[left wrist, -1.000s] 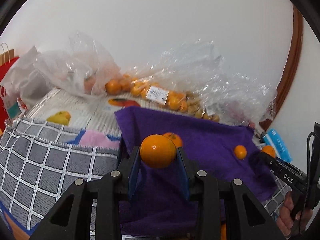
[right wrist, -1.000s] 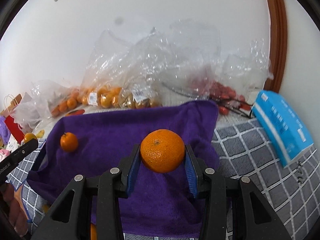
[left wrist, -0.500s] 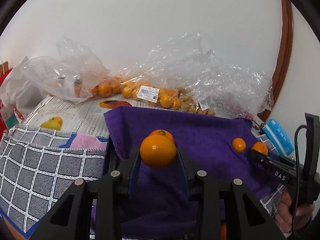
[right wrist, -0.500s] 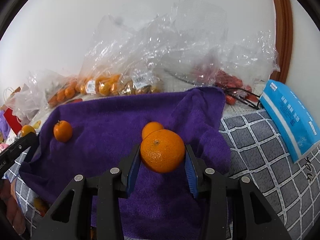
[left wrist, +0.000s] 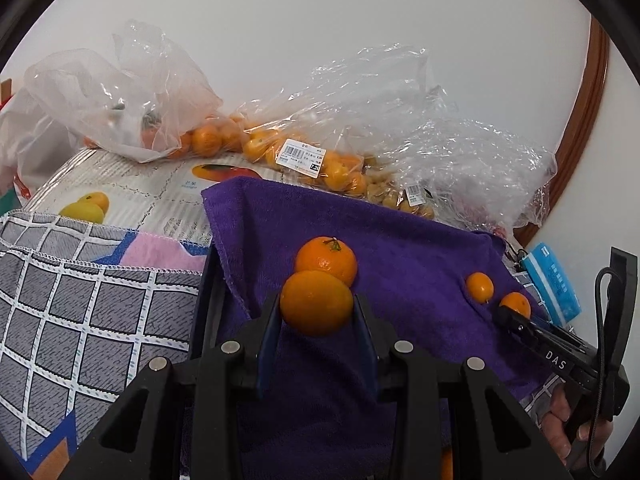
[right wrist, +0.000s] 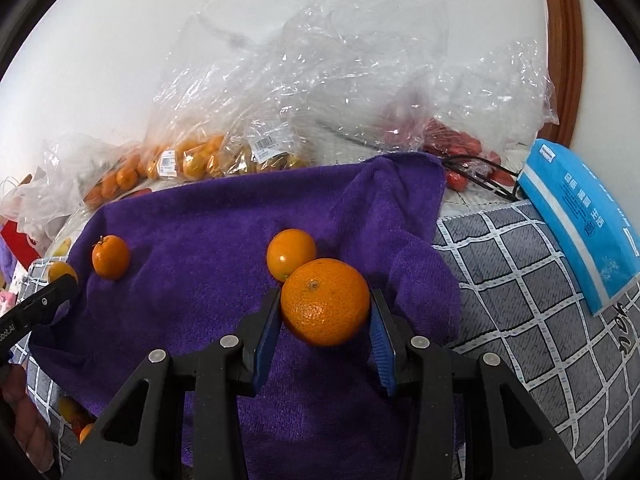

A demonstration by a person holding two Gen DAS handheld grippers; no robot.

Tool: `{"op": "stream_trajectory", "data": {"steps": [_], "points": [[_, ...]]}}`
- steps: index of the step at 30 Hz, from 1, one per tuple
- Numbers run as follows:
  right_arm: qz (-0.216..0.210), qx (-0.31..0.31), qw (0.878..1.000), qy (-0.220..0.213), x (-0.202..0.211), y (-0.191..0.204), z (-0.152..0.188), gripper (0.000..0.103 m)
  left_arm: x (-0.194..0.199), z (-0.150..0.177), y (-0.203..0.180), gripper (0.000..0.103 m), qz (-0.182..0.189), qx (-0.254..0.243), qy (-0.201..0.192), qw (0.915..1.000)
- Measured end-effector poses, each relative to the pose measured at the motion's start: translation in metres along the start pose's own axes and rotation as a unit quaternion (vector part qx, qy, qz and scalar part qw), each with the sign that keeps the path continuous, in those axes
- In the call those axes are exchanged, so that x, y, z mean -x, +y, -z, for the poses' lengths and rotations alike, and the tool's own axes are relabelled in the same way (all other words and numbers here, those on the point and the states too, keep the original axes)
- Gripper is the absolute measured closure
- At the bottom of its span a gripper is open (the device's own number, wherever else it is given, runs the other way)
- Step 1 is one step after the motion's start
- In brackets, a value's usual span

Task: Organize fruits
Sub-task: 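Lower the orange onto the towel and open the right tool while the left tool releases its orange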

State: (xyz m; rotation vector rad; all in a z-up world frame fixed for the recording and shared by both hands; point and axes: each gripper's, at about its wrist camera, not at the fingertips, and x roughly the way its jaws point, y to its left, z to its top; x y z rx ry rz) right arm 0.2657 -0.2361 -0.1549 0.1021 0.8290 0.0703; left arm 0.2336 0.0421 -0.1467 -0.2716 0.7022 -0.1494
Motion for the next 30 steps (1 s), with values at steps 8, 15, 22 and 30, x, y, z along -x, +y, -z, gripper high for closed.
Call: {"op": "stream_trajectory", "data": {"steps": [8,15,22,30], "points": [[0.014,0.016,1.0,-0.013,0.005,0.005,0.0,0.056,-0.004,-0.001,0.002,0.069,-0.002,0.007,0.006,1.0],[0.019,0.013,1.0,-0.018,0.007,0.004,0.0,0.049,-0.007,-0.002,0.003,0.069,-0.011,0.013,0.012,0.9998],[0.024,0.011,0.999,-0.026,0.01,0.004,0.001,0.046,-0.007,-0.003,0.005,0.068,-0.011,0.015,0.012,0.9998],[0.038,0.005,0.998,-0.042,0.018,0.004,0.002,0.046,-0.001,-0.004,0.008,0.063,-0.008,0.025,-0.006,0.9996]]}}
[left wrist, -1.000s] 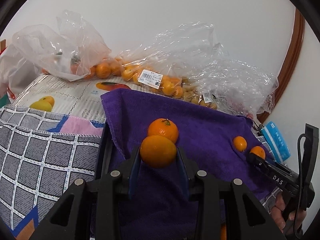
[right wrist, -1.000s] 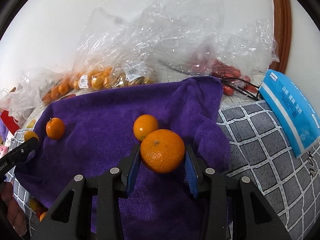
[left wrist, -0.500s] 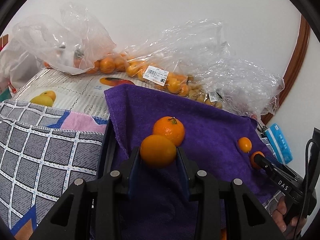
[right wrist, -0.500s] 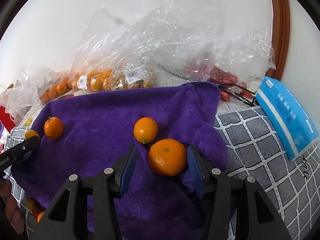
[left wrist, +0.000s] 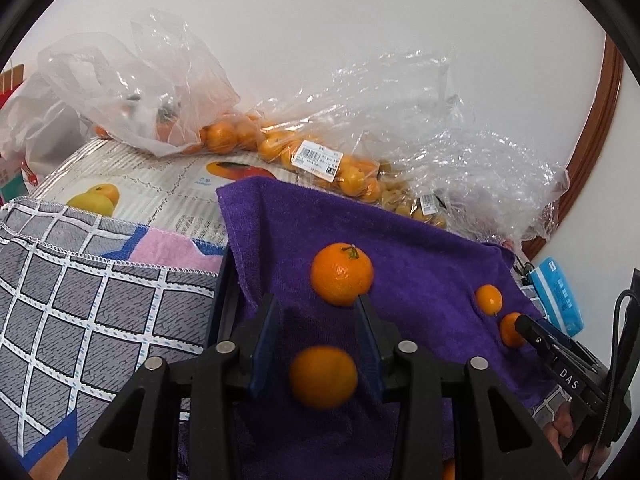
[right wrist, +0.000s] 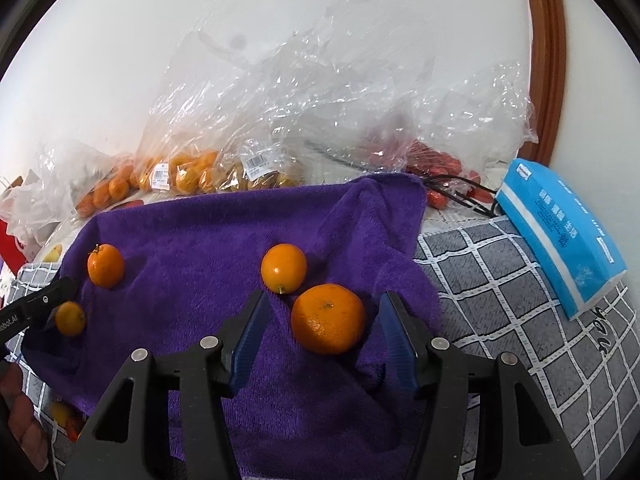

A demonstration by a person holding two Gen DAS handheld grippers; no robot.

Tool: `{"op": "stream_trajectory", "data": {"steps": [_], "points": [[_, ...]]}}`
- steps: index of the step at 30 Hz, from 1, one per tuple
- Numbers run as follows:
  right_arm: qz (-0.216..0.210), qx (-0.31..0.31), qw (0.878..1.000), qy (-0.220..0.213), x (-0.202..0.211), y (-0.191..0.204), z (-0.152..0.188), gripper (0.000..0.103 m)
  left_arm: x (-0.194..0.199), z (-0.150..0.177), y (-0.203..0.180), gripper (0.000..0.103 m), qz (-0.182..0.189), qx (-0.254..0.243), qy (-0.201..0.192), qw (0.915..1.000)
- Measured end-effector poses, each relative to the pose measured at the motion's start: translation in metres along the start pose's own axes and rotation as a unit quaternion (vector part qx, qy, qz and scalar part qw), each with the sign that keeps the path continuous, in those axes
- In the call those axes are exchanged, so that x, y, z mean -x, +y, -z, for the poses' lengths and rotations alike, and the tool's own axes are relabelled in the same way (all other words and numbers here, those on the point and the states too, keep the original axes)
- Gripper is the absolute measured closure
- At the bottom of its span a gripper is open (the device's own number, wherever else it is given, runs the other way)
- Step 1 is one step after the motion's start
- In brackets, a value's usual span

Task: Organize fruits
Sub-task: 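Lower the orange onto the towel and open the right tool while the left tool releases its orange, then move both open tools to the fruits on the bed while the right tool grasps an oval orange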

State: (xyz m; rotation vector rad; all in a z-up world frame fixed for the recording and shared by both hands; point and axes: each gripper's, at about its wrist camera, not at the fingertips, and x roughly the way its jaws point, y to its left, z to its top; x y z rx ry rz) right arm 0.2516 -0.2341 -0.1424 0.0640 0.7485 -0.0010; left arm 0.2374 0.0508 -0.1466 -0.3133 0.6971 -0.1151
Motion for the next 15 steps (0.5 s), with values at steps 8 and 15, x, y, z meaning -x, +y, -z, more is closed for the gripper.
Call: {"op": "stream_trajectory", "data": {"steps": [8,15], "points": [[0.018,0.025,0.999,-0.031,0.016,0.012,0.001,0.046,0.013,0.0,-0.004,0.061,0.0,-0.006,-0.029,0.9996],[-0.003,0.033,0.999,-0.036,0.039,0.02,-0.003,0.046,0.032,-0.002,-0.01,0.057,0.005,-0.019,-0.06,0.998]]}}
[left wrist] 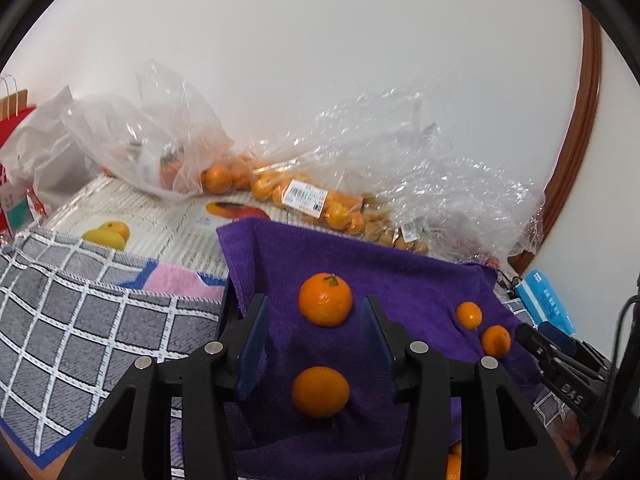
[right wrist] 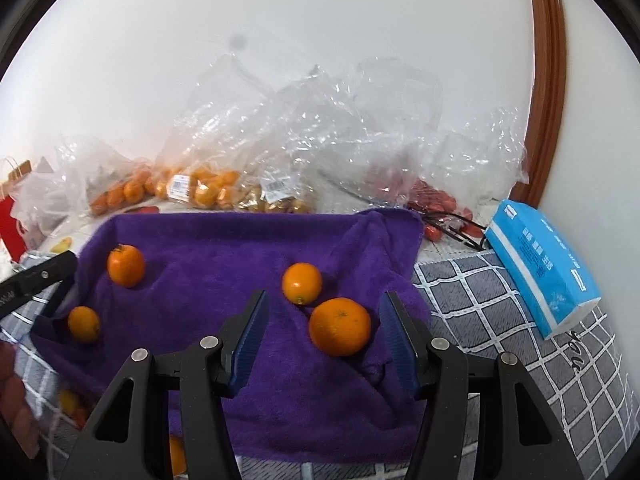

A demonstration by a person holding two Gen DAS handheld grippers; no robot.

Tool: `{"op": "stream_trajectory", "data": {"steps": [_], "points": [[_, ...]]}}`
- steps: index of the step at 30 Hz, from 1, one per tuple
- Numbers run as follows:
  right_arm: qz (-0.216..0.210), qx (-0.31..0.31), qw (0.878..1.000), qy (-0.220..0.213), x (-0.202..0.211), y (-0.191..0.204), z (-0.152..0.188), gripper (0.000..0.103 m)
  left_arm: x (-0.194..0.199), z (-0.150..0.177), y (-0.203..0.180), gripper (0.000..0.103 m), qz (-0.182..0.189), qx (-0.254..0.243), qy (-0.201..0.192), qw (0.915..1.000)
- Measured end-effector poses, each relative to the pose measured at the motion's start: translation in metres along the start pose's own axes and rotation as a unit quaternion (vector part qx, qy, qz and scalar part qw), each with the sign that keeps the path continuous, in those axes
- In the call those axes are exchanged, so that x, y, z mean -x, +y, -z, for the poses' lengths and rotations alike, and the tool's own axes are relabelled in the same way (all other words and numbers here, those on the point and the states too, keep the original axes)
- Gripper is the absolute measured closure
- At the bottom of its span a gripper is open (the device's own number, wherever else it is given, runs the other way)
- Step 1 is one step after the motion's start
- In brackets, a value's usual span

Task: Organize fruits
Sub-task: 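Move both open tools to the fruits on the bed while the right tool grasps an oval orange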

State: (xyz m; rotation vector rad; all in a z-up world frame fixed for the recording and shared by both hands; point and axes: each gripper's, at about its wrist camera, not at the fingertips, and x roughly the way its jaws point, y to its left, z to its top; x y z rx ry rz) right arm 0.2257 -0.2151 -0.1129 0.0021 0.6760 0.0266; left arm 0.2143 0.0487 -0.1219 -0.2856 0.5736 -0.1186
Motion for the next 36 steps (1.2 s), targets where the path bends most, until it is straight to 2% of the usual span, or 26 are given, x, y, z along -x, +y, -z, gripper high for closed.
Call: {"op": "stream_trajectory", "data": {"steps": [6,12,17,20,22,24,26,27,29,32,36], "points": [[-0.034,0.0,0.999,0.025,0.039,0.012,0.015,0.05,0.019,-0.006,0.0,0.055,0.015,0.007,-0.017,0.9997],[-0.083,-0.007,0.995,0.061,0.067,0.039,0.049,0.05,0.046,-0.017,-0.001,0.052,0.006,0.007,-0.054,0.9985],[-0.095,-0.003,0.991,0.091,0.068,0.064,0.071,0.05,0.067,-0.015,0.008,0.052,0.018,0.028,-0.033,0.9989],[-0.091,-0.006,0.991,0.099,0.063,0.071,0.079,0.051,0.081,-0.003,0.016,0.052,0.0,0.01,-0.022,0.9997],[-0.087,-0.009,0.99,0.108,0.057,0.073,0.083,0.056,0.088,0.004,0.022,0.052,-0.011,0.004,-0.011,0.9999],[-0.102,-0.025,0.988,0.116,0.053,0.071,0.087,0.057,0.091,0.011,0.029,0.052,-0.012,-0.002,0.007,0.9999],[-0.115,-0.036,0.985,0.127,0.051,0.072,0.09,0.062,0.092,0.018,0.032,0.053,-0.02,-0.003,0.023,0.9995],[-0.122,-0.035,0.983,0.132,0.05,0.073,0.092,0.071,0.091,0.021,0.033,0.054,-0.021,-0.003,0.029,0.9993],[-0.111,-0.029,0.985,0.131,0.055,0.073,0.092,0.071,0.089,0.028,0.032,0.054,-0.02,-0.01,0.05,0.9985],[-0.095,-0.022,0.988,0.121,0.071,0.062,0.089,0.071,0.091,0.038,0.028,0.054,-0.02,-0.023,0.06,0.9977],[-0.051,0.005,0.991,0.12,0.083,0.041,0.091,0.071,0.088,0.05,0.02,0.054,-0.016,-0.04,0.081,0.9958]]}}
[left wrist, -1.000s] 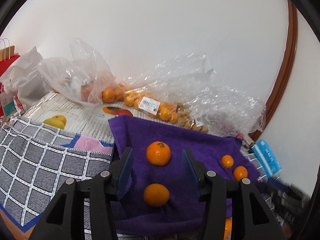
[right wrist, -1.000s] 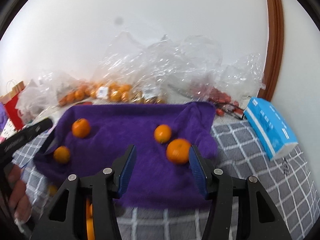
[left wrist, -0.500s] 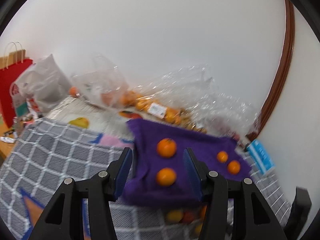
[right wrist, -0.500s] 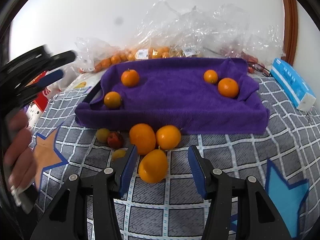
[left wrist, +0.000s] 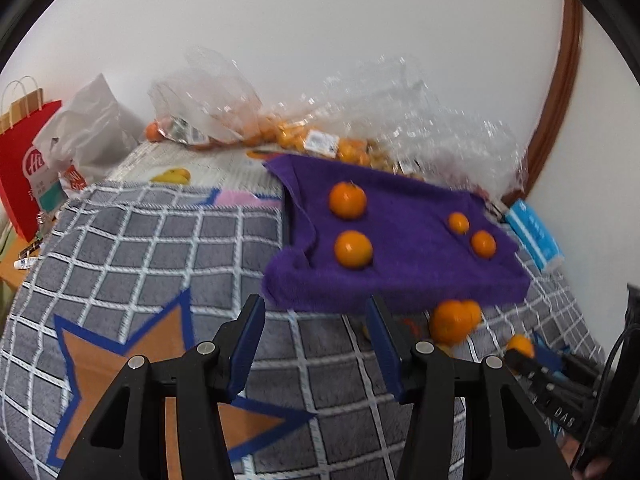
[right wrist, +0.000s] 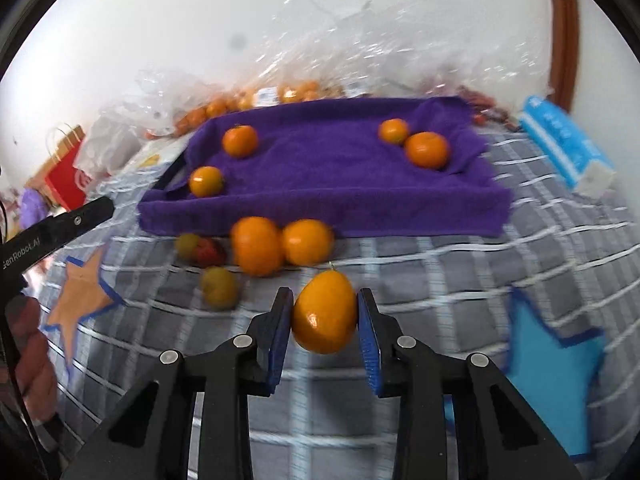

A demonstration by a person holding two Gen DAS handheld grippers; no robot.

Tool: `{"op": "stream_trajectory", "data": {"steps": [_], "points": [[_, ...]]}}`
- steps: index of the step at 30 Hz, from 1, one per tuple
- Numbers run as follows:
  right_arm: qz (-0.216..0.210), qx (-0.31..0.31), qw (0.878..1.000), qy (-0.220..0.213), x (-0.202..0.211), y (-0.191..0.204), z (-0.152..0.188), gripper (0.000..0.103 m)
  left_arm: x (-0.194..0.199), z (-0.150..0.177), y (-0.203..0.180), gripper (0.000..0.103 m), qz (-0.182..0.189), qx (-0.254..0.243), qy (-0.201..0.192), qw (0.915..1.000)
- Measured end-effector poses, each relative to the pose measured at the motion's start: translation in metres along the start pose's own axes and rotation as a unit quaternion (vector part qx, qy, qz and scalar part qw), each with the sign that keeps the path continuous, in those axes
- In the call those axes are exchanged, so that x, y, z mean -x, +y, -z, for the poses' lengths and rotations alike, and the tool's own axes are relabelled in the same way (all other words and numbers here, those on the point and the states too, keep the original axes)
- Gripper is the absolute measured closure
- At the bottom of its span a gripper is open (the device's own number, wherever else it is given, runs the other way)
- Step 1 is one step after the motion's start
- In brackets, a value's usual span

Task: Organize fruits
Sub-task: 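Move both open tools to the fruits on the bed while the right tool grasps an oval orange, then grasp the small yellow-green fruit with the left tool while the right tool holds its orange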

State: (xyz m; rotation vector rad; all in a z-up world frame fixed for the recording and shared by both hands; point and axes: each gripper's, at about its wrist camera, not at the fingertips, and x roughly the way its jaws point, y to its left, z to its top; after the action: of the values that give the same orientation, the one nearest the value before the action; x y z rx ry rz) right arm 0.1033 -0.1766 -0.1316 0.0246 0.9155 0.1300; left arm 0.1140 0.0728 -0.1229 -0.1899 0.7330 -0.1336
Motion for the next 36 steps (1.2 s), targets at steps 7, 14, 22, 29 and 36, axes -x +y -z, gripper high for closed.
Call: {"op": "stream_trajectory", "data": {"steps": [7,14,22,29,36], "points": [[0.016,-0.01,1.0,0.004,-0.01,-0.018,0.016,0.07,-0.023,0.006,-0.02,0.062,0.016,-0.014,0.038,0.9991],[0.007,-0.022,1.0,0.0,-0.015,-0.022,0.018,0.07,-0.045,0.008,-0.03,0.068,0.048,-0.014,0.07,0.9963],[0.021,-0.018,1.0,0.001,-0.015,-0.02,0.018,0.07,-0.051,0.01,-0.024,0.084,0.073,0.011,0.073,0.9946],[0.013,-0.032,0.999,-0.001,-0.015,-0.025,0.018,0.07,-0.027,0.009,-0.015,0.1,0.055,0.003,0.063,0.9965],[0.012,-0.033,0.999,-0.001,-0.015,-0.025,0.018,0.07,-0.042,0.005,-0.019,0.084,0.089,0.028,0.089,0.9916]]}}
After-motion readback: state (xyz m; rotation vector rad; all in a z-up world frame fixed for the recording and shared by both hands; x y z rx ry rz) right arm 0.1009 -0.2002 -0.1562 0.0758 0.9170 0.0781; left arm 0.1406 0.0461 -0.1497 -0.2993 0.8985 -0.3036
